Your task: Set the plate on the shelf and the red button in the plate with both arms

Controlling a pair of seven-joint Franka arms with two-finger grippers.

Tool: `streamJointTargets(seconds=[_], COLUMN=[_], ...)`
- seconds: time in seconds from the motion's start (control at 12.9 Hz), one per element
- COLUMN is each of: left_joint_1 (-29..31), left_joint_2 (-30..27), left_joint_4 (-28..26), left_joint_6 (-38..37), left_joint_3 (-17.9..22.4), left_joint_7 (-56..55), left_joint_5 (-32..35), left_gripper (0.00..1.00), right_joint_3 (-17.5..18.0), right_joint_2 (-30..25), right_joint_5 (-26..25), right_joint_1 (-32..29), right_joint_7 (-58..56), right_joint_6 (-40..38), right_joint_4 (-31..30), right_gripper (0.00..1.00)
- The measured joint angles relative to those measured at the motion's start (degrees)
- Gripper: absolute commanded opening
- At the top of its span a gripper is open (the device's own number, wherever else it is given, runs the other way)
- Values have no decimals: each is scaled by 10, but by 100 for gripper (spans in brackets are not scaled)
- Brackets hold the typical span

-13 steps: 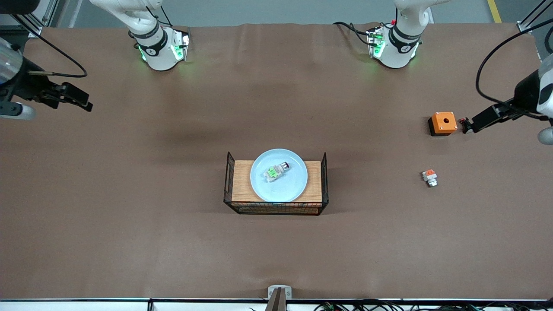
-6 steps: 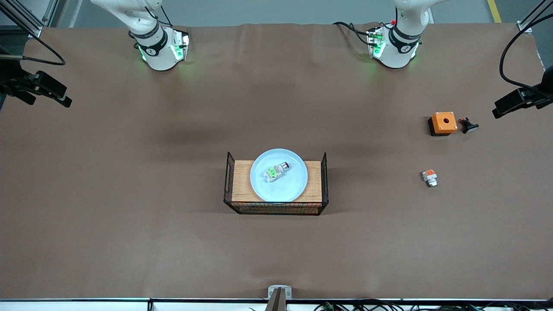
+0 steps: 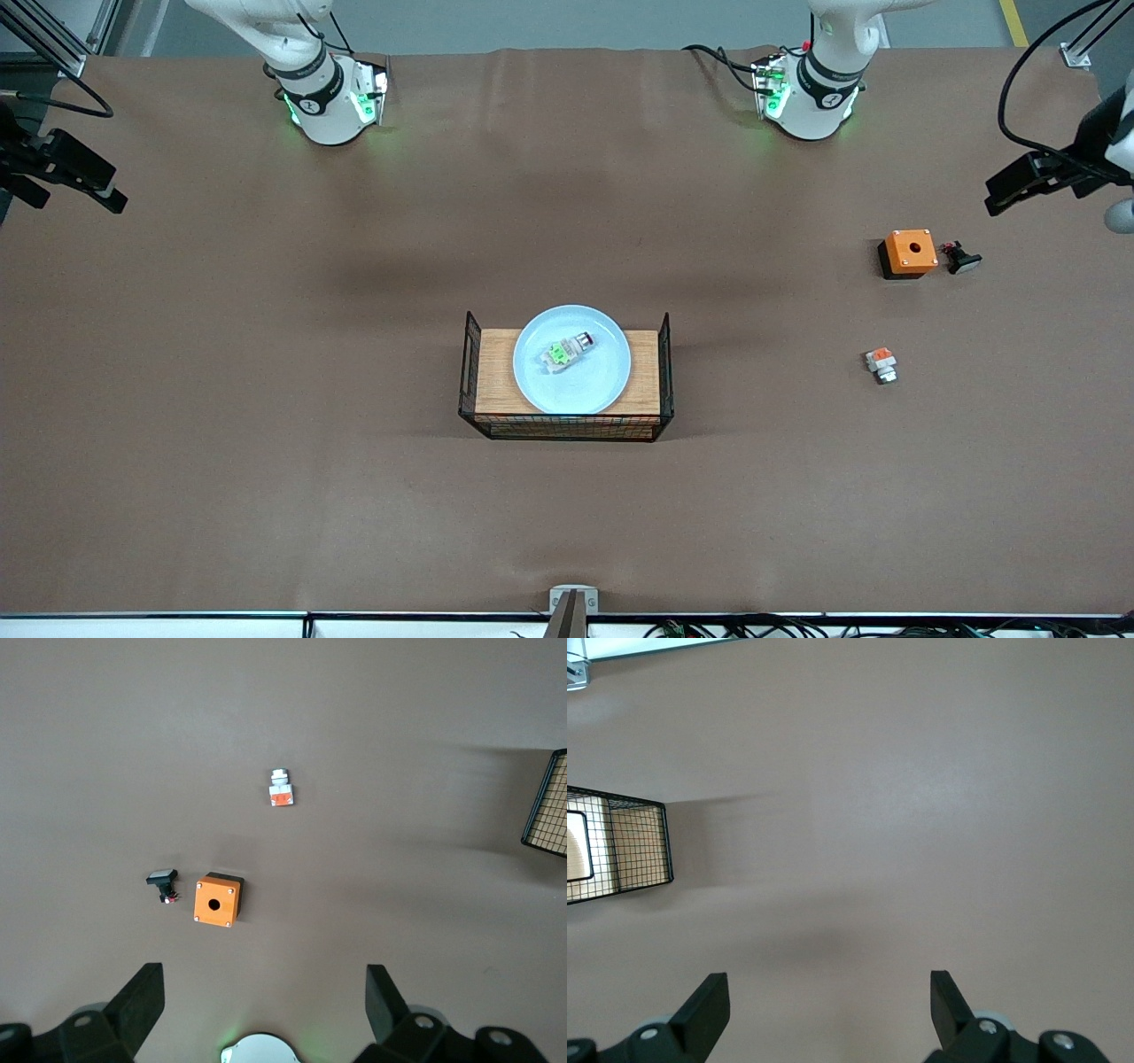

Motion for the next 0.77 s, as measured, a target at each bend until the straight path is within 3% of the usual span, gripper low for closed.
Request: streamJointTargets(seconds=[0.23,0.77], left_joint_1=[-4,-7], left_joint_2=[-30,-33], left_joint_4=[-41,-49], left_joint_6=[26,28], left_joint_3=[0,1], left_joint_7=[0,33], left_joint_5=[-1,-15], left_gripper=[100,100], right_joint_3=[-1,-1], right_joint_2=[0,2], right_joint_5=[0,0], right_joint_1=[0,0], right_joint_7=[0,0], right_joint_6=[-1,-12], right_joint_4=[1,1], right_gripper=[100,100])
